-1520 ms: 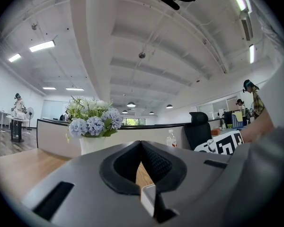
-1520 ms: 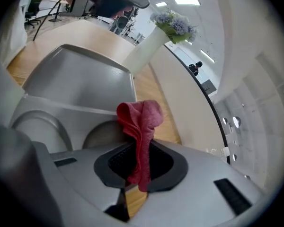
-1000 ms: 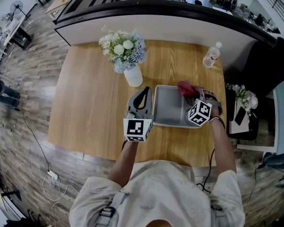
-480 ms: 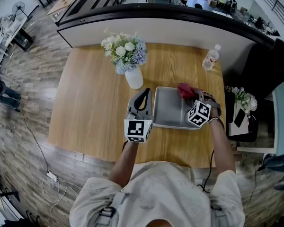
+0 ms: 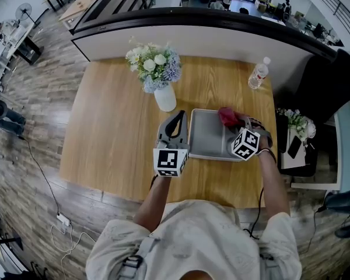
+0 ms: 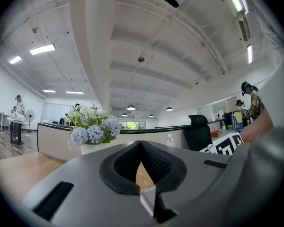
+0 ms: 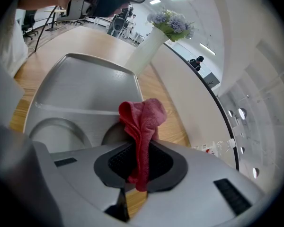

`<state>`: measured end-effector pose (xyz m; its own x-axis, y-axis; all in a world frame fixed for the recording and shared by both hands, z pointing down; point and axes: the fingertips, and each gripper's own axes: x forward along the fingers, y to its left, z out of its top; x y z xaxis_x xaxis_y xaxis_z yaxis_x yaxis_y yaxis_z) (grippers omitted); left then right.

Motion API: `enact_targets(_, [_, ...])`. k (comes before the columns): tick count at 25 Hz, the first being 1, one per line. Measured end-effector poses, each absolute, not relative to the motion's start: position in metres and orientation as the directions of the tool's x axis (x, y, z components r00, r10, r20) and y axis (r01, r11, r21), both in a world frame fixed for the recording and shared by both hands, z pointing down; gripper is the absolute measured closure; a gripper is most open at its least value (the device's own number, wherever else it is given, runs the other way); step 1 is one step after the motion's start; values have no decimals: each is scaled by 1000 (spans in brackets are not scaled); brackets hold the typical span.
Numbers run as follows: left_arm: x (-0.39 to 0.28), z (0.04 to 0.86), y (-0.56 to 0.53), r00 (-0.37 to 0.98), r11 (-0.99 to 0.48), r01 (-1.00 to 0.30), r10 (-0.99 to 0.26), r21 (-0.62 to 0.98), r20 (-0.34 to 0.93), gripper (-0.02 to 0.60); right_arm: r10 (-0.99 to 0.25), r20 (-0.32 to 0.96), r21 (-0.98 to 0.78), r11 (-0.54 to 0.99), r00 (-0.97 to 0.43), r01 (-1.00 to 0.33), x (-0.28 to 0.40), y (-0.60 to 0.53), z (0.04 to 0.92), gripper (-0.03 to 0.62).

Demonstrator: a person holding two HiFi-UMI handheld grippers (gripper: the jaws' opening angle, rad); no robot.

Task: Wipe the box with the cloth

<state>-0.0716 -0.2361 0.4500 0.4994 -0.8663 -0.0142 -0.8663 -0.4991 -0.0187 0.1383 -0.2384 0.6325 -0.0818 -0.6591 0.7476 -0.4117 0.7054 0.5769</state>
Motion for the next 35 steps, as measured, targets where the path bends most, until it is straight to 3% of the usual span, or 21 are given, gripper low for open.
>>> enact_targets(35, [-69, 448, -232, 513, -513, -858, -858, -13, -22, 568, -567, 819, 478, 759, -88, -443, 129, -181, 623, 531])
